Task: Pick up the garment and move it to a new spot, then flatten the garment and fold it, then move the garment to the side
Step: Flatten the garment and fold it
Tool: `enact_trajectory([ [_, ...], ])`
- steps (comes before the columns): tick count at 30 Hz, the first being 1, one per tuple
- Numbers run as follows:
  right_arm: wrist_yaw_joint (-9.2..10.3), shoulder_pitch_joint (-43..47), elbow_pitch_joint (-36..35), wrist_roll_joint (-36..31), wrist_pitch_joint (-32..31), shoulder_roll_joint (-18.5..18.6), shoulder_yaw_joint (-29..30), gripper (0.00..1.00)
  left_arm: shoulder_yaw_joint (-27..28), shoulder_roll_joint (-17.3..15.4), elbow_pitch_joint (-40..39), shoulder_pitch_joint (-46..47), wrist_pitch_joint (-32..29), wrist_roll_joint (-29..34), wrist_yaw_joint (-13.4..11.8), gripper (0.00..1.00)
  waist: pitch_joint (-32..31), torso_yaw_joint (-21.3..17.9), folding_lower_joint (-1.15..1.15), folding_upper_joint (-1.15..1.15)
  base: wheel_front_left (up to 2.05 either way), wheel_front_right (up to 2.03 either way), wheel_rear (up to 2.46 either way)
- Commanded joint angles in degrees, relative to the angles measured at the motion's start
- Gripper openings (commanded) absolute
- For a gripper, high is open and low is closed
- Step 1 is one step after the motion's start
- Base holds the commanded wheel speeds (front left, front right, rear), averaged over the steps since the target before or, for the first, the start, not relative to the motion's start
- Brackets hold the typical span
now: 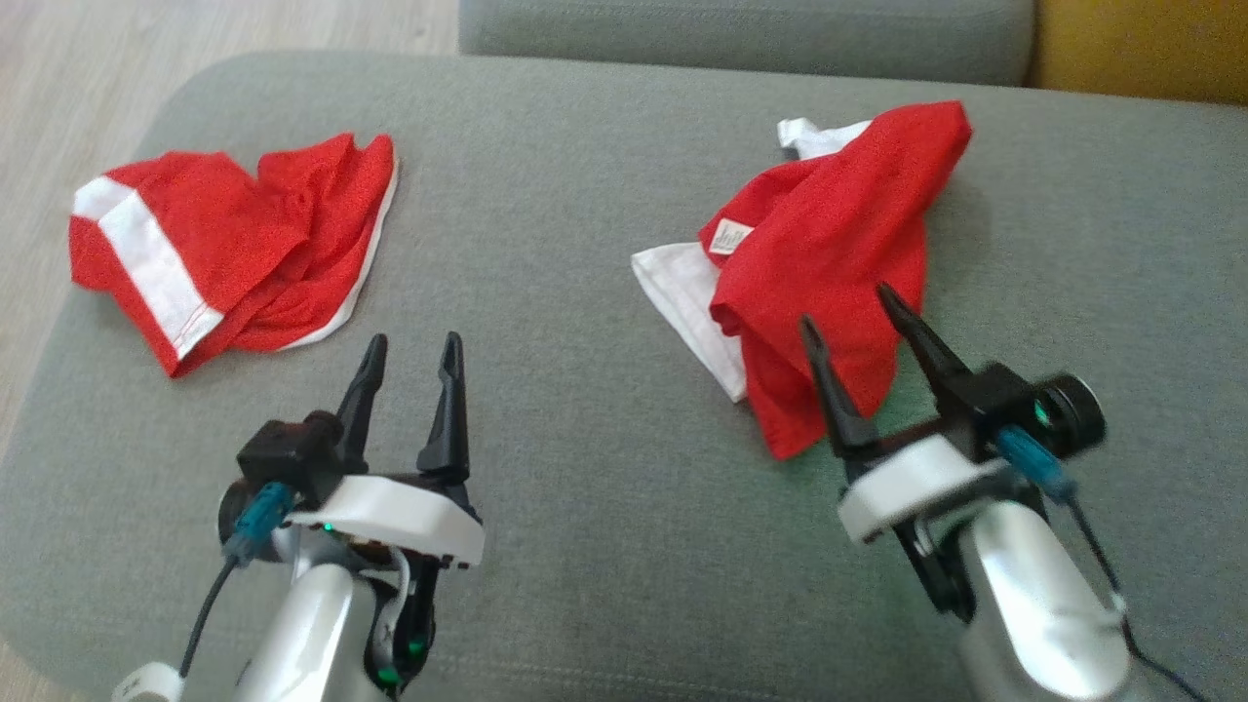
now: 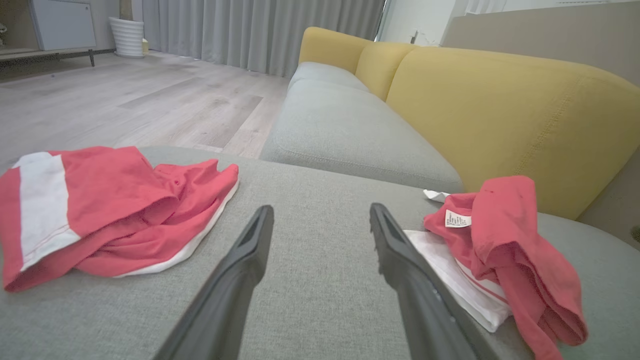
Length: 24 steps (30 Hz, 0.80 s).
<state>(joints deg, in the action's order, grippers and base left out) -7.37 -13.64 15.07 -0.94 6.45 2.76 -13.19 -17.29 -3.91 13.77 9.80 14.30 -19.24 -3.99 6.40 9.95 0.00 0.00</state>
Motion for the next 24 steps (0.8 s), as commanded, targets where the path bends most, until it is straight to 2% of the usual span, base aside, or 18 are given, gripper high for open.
enact_trajectory([
  [1, -0.12, -3.00, -1.37, -0.50, -0.23, 0.11, -1.71, 1.00, 2.43, -0.10, -1.42, 3.05, 0.69, 0.31, 0.21, 1.00, 1.04, 1.02, 0.00, 0.00, 0.00, 0.00, 0.00],
  [7, -0.12, -8.52, 5.83, -3.81, -3.40, 0.13, -4.58, 1.00, 2.44, 0.85, 0.08, 3.69, 0.70, 0.24, 1.60, 1.00, 3.72, 3.94, 0.00, 0.00, 0.00, 0.00, 0.00],
  [15, -0.12, -13.61, 13.80, -10.88, -3.67, 0.40, -1.28, 1.00, 1.71, 1.01, 0.00, 4.79, 0.70, -2.41, 1.30, 1.00, 5.87, 6.52, 0.00, 0.00, 0.00, 0.00, 0.00],
  [16, -0.12, -13.91, 14.49, -11.25, -3.65, 0.37, -0.55, 0.87, 1.54, 1.01, -0.06, 4.86, 0.70, -2.62, 1.14, 1.00, 5.96, 6.63, 0.00, 0.00, 0.00, 0.00, 0.00],
  [17, -0.12, -14.17, 15.00, -11.59, -3.42, 0.34, -0.08, 0.29, 1.37, 1.01, -0.13, 4.90, 0.70, -2.81, 0.99, 1.00, 6.06, 6.70, 0.00, 0.00, 0.00, 0.00, 0.00],
  [18, -0.12, -14.44, 15.29, -11.65, -2.90, 0.31, 0.34, 0.00, 1.22, 1.01, -0.20, 4.94, 0.70, -2.99, 0.84, 1.00, 6.15, 6.72, 0.00, 0.00, 0.00, 0.00, 0.00],
  [22, -0.12, -15.34, 15.54, -10.25, 0.16, 0.18, 0.35, 0.00, 0.99, 1.02, -0.23, 4.88, 0.70, -3.44, 0.42, 1.00, 5.79, 6.11, 0.00, 0.00, 0.00, 0.00, 0.00],
  [24, -0.12, -15.57, 14.72, -7.26, 2.13, 0.15, -1.25, 0.00, 1.00, 1.02, -0.08, 4.69, 0.70, -3.51, 0.33, 1.00, 5.03, 5.38, 0.00, 0.00, 0.00, 0.00, 0.00],
])
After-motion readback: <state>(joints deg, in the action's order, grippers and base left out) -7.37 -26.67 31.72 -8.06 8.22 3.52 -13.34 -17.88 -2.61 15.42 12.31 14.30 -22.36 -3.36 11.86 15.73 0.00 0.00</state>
